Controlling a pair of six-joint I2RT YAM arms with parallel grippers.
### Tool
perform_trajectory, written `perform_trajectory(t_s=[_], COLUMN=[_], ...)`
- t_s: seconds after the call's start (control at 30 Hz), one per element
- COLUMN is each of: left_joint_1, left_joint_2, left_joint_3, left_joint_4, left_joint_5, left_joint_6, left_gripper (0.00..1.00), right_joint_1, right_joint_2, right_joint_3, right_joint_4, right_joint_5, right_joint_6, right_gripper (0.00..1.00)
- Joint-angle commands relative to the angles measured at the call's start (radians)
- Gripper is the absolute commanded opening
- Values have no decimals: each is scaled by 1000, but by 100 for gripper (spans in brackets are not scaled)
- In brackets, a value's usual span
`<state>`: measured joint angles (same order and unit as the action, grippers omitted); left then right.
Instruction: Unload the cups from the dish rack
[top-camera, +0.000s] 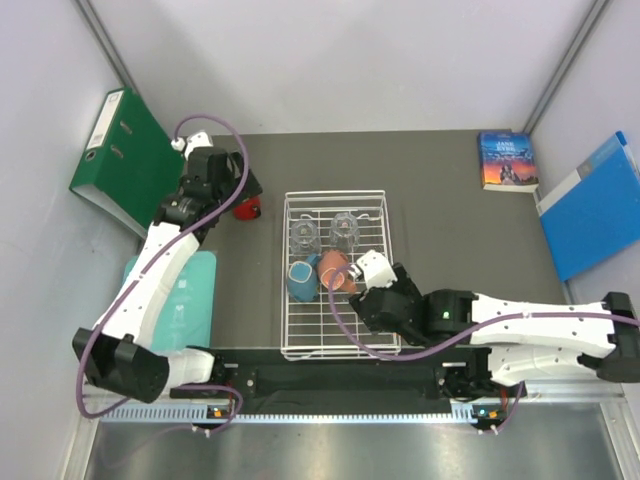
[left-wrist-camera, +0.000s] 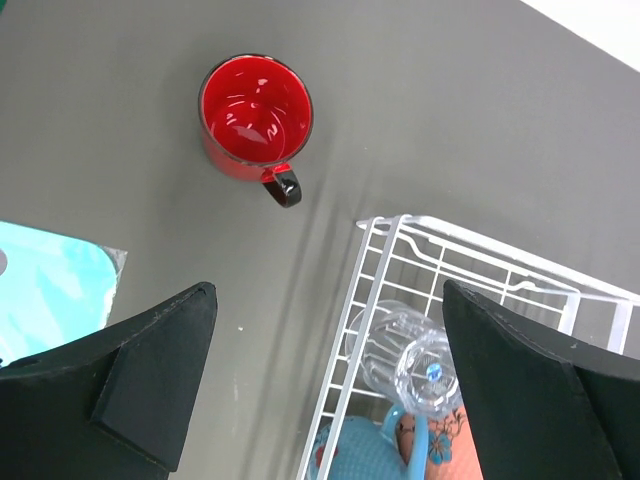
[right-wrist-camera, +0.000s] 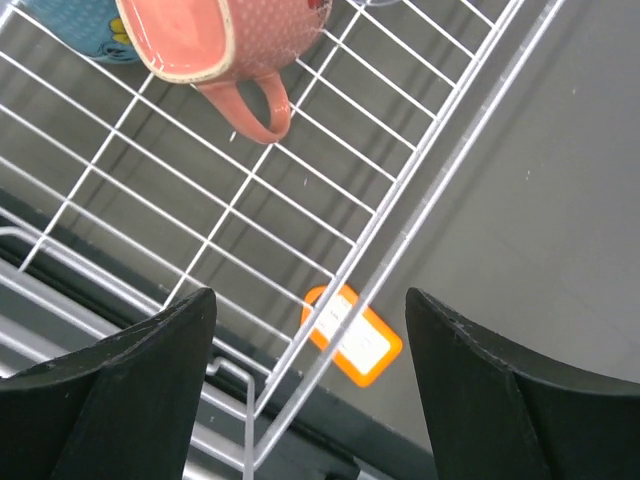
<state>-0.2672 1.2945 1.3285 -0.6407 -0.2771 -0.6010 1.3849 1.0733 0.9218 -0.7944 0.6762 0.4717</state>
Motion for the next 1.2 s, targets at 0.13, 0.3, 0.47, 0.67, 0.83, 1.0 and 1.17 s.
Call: perform_trajectory(t_s=[0.13, 0.3, 0.47, 0.67, 0.83, 1.0, 1.17], left_joint_1=[0, 0, 0, -1, -1, -4, -4], left_joint_2=[-139, -181, -216, -235, -241, -247, -248], left_joint_3=[-60, -87, -143, -158, -184, -198, -192], left_joint_4=[-22, -33, -2, 12, 29, 27, 29], left_joint_5=[13, 16, 35, 35, 44, 29, 15], left_joint_6=[-14, -28, -60, -66, -79, -79, -68], left_gripper=[99, 99, 99, 99, 98, 98, 98], right_joint_1=[16, 16, 14, -29, -69, -89, -104], right_joint_2=[117, 197, 284, 310, 324, 369, 384], right_joint_3=[-89, -101, -67, -83, -101, -75, -83], right_joint_4=[305, 420, 471, 557, 627, 632, 652], right_joint_5=[17, -12, -23, -30, -26, -36, -52], right_joint_6=[-103, -151, -212, -277, -326, -341, -358], right_gripper=[75, 74, 74, 73, 71, 69, 60])
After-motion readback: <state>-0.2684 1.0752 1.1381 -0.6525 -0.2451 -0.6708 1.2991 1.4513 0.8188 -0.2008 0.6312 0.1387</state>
